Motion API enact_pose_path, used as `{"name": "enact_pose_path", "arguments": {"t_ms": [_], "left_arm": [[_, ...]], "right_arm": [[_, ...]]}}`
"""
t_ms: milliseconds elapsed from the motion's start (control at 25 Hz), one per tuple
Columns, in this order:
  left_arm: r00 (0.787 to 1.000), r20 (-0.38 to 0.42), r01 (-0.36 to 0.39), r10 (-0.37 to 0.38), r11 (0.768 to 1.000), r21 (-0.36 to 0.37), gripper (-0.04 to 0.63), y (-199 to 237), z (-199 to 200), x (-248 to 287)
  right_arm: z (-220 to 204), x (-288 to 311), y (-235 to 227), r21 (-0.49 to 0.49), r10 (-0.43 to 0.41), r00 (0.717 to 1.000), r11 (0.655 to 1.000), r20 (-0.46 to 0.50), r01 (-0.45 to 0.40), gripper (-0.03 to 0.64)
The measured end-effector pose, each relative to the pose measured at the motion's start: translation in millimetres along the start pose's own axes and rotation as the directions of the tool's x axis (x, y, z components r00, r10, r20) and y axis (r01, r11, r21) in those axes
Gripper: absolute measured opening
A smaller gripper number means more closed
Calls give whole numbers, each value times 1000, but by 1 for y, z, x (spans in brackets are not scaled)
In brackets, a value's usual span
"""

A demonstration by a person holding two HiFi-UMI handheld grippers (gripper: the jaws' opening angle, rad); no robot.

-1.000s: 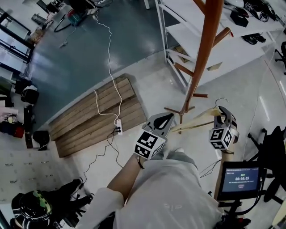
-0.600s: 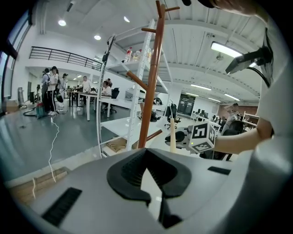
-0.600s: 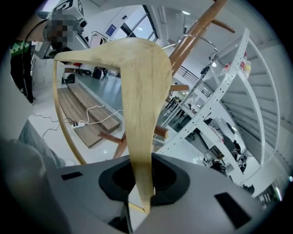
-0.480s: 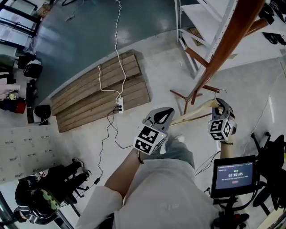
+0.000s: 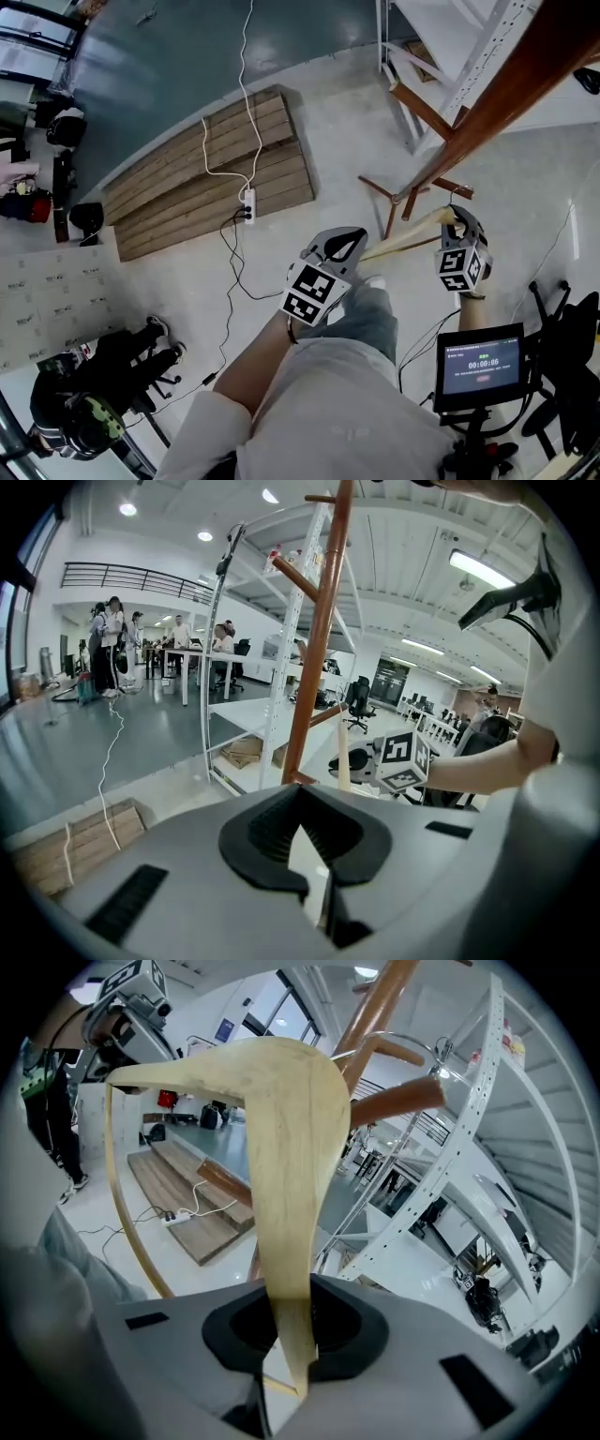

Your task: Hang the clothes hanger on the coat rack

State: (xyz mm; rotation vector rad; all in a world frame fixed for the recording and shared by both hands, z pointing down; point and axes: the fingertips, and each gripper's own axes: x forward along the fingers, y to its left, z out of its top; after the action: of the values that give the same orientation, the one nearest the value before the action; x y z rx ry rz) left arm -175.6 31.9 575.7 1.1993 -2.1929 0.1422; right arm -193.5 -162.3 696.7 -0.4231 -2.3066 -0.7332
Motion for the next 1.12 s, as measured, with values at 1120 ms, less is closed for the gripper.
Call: {"name": "enact_pose_path", "arguments": {"t_ms": [1120], "left_arm": [[998, -54, 30, -36, 993, -111, 8, 17, -58, 38]], "right_arm": [[-23, 103, 12, -189, 116, 993, 975, -13, -116, 58]]}}
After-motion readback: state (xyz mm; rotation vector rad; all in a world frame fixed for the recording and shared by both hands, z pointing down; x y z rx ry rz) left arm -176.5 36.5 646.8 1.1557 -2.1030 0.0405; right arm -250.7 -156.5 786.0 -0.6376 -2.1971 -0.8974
